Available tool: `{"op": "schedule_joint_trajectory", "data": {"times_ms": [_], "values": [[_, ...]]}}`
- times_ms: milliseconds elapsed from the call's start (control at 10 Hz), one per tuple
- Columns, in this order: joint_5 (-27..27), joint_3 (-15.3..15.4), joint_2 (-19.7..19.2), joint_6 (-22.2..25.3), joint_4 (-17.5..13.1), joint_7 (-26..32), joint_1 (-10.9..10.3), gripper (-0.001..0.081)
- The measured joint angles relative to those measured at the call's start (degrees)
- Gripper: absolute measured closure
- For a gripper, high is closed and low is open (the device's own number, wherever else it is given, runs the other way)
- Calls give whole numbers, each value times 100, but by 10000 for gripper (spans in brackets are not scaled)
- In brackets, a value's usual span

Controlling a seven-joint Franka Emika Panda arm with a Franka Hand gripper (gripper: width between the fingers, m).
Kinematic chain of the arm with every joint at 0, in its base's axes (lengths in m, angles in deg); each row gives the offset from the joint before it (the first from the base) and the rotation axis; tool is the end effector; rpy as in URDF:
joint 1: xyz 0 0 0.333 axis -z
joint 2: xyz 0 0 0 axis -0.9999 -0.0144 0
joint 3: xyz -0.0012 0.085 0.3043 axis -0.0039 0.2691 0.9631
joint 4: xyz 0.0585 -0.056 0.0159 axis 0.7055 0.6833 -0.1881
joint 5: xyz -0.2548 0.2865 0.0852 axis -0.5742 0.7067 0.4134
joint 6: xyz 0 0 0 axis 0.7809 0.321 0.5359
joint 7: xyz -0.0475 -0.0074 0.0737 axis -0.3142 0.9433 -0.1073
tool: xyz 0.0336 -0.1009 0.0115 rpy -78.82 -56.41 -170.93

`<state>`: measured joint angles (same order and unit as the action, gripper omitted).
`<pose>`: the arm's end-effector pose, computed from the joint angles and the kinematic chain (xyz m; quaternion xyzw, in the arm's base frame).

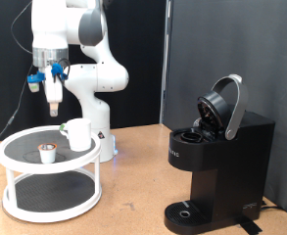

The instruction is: Make a cup of coffee with the keurig machine

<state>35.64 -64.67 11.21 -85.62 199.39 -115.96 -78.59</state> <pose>0.3427 -0.2167 0.4264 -0.3492 0.9367 -0.0250 0.0054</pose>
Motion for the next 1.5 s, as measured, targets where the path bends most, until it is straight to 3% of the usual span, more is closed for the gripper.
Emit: {"op": "schedule_joint_trajectory", "data": {"times_ms": [500, 1000, 1500], "values": [[-9, -84, -372, -1069, 342, 1, 88, 72], [-9, -87, -800, -1631, 457, 1, 148, 72], [-46, -87, -995, -1843, 626, 97, 150, 72]]}}
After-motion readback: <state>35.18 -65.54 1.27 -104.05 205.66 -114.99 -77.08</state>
